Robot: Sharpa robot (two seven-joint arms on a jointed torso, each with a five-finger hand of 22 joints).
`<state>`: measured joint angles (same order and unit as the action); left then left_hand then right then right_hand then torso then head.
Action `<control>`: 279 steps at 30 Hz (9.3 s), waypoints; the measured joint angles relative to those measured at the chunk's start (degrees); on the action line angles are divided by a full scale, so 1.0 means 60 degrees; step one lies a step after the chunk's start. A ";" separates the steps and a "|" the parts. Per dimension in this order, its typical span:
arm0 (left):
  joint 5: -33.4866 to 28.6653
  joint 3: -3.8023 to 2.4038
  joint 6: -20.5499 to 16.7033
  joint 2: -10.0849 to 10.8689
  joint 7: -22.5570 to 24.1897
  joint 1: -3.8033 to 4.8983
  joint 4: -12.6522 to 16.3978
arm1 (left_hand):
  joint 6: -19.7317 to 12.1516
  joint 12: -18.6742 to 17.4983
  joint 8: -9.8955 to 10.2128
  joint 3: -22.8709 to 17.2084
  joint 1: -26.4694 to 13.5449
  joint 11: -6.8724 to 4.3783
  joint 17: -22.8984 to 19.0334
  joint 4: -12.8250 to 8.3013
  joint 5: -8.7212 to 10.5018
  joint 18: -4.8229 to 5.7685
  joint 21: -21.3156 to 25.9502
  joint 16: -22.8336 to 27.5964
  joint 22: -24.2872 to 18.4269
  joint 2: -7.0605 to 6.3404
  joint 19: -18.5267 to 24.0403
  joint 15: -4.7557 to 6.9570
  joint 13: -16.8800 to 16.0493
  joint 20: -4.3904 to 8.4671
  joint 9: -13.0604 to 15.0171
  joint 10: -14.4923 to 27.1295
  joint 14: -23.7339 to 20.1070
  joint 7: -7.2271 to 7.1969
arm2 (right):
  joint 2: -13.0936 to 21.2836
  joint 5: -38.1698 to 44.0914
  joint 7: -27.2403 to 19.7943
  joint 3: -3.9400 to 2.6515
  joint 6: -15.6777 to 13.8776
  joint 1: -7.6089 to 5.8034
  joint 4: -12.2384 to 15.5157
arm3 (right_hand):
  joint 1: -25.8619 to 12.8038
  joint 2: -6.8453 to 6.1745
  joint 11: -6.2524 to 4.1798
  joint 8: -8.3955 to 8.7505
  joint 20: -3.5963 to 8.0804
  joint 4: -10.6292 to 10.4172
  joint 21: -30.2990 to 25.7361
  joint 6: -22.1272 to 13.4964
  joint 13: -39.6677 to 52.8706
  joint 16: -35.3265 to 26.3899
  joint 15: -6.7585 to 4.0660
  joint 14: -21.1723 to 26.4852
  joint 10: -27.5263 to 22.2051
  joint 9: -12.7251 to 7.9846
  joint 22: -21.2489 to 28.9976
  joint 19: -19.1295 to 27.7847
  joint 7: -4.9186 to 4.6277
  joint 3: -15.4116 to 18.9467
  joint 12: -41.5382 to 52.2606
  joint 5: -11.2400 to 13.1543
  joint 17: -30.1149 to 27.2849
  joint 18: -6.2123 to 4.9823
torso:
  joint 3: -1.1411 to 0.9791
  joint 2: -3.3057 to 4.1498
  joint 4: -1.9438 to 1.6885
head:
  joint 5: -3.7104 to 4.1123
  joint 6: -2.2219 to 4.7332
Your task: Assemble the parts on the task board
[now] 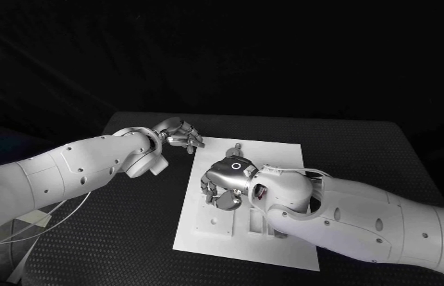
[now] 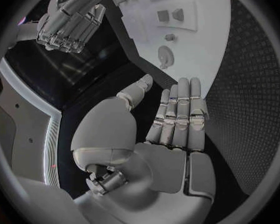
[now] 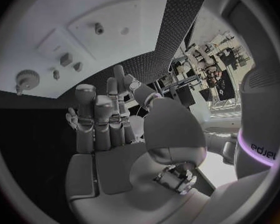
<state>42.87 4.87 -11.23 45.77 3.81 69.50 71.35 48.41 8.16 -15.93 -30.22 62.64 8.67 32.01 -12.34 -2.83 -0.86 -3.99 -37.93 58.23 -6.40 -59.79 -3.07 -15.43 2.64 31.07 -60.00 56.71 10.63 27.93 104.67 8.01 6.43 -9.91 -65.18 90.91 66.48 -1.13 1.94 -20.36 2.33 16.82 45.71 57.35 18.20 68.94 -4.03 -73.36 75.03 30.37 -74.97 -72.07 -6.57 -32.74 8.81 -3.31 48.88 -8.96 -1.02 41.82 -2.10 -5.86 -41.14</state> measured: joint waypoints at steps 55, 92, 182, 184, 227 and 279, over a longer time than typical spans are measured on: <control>0.0000 0.0002 0.0005 -0.0069 -0.0044 0.0018 -0.0033 | 0.0000 0.0000 0.0000 0.0020 -0.0031 0.0000 0.0070 0.0073 0.0000 0.0000 0.0000 0.0073 -0.0005 0.0031 0.0000 0.0000 0.0025 0.0000 -0.0008 0.0000 0.0000 0.0000 | -0.0445 -0.0142 -0.0353 0.0631 0.0541 0.0423 -0.1017 | 0.0025 0.0024 0.0016 -0.0003 -0.0018 -0.0012 -0.0001 -0.0020 0.0049 0.0000 -0.0008 0.0004 -0.0019 0.0008 0.0000 0.0016 -0.0015 -0.0011 -0.0007 -0.0030 0.0014 -0.0011 | -0.0021 -0.0009 0.0031 | -0.0274 -0.0280; 0.0000 0.0000 0.0005 -0.0038 -0.0050 0.0018 -0.0031 | 0.0000 0.0000 0.0000 0.0020 -0.0031 0.0036 0.0118 0.0073 0.0000 0.0000 0.0000 0.0109 -0.0011 0.0031 0.0000 0.0000 0.0031 0.0000 -0.0006 0.0037 0.0000 0.0000 | -0.0517 -0.0369 -0.0545 0.0682 0.0514 0.0451 -0.1148 | -0.0670 -0.1148 0.0444 0.0532 0.0003 -0.0303 -0.0039 -0.0871 0.0051 0.0000 0.0302 0.0036 -0.0853 0.0226 0.0000 -0.0037 -0.0424 0.0039 -0.0658 -0.0004 0.0091 -0.0059 | -0.0022 -0.0009 0.0031 | -0.0240 -0.0235; -0.0037 0.0010 0.0003 -0.0145 -0.0039 -0.0007 -0.0617 | 0.0000 0.0035 0.0000 0.0071 -0.0069 -0.0002 0.0209 0.0123 0.0000 0.0000 0.0000 0.0187 -0.0014 0.0069 0.0000 0.0000 0.0052 0.0000 -0.0021 0.0065 0.0000 0.0000 | 0.3427 -0.7570 0.3397 0.0739 0.3042 -0.0464 0.0274 | -0.2110 -0.0406 -0.0650 0.0202 0.0348 -0.5537 0.1141 -0.0328 0.9461 0.2221 -0.0406 -0.0327 -0.1093 0.3053 0.0000 0.0480 0.0477 0.3055 0.7620 -0.0106 0.3334 -0.0500 | -0.0052 -0.0341 0.0411 | 0.0486 -0.0020; -0.0038 0.0011 0.0003 -0.0147 -0.0040 -0.0010 -0.0617 | 0.0000 0.0036 0.0000 0.0071 -0.0069 -0.0002 0.0216 0.0123 0.0000 0.0000 0.0000 0.0187 -0.0014 0.0069 0.0000 0.0000 0.0052 0.0000 -0.0020 0.0065 0.0000 0.0000 | 0.3344 -0.7546 0.3404 0.0742 0.2971 -0.0431 0.0222 | -0.2100 -0.0416 -0.0650 0.0202 0.0349 -0.5574 0.1148 -0.0323 0.9460 0.2221 -0.0407 -0.0329 -0.1093 0.3076 0.0000 0.0479 0.0482 0.3092 0.7620 -0.0106 0.3334 -0.0500 | -0.0048 -0.0338 0.0406 | 0.0491 -0.0027; -0.0044 0.0011 0.0005 -0.0119 -0.0037 -0.0028 -0.0617 | 0.0000 0.0035 0.0000 0.0060 -0.0068 -0.0002 0.0270 0.0178 0.0000 0.0000 0.0000 0.0221 -0.0013 0.0068 0.0000 -0.0034 0.0067 0.0000 -0.0026 0.0064 0.0034 0.0000 | 0.2460 -0.7028 0.3367 0.0740 0.3173 -0.0104 -0.0591 | -0.1106 -0.0433 -0.0627 0.0843 0.0355 -0.5354 0.1011 -0.0575 0.9278 0.2100 -0.0479 -0.0198 -0.1277 0.2886 0.0000 0.0637 0.0238 0.3737 0.7666 0.0034 0.2974 -0.0498 | -0.0034 -0.0334 0.0395 | 0.0398 -0.0222; -0.0047 0.0011 0.0011 -0.0089 -0.0060 -0.0029 -0.0620 | 0.0000 0.0035 0.0000 0.0060 -0.0063 -0.0002 0.0316 0.0177 0.0000 0.0000 0.0000 0.0259 -0.0019 0.0063 0.0000 -0.0034 0.0082 0.0000 -0.0032 0.0065 0.0033 0.0000 | 0.2522 -0.9416 0.3488 0.0794 0.2663 -0.0846 -0.0362 | 0.0790 0.0668 -0.0479 0.1252 0.0236 -0.4945 0.0937 -0.0183 0.8875 0.2025 -0.0422 -0.0136 -0.1499 0.2623 0.0000 0.0717 0.0360 0.5393 0.7779 0.0071 0.2912 -0.0399 | -0.0023 -0.0334 0.0406 | 0.0383 -0.0222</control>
<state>42.60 4.93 -11.16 45.24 3.45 69.33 67.63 48.41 8.37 -15.93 -29.86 62.26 8.66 33.91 -11.28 -2.83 -0.86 -3.99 -36.37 58.12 -6.02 -59.79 -3.28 -14.94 2.64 30.88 -59.62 56.91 10.63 43.07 48.17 28.94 11.20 6.07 -70.26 88.74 71.22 2.88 -0.93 -12.85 3.75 -12.85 51.33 56.26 71.45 81.08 -6.57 -74.18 66.04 46.11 -74.97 -67.76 -4.41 -0.38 55.48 -2.88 66.35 -11.36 -1.15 39.81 0.33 -3.56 -42.47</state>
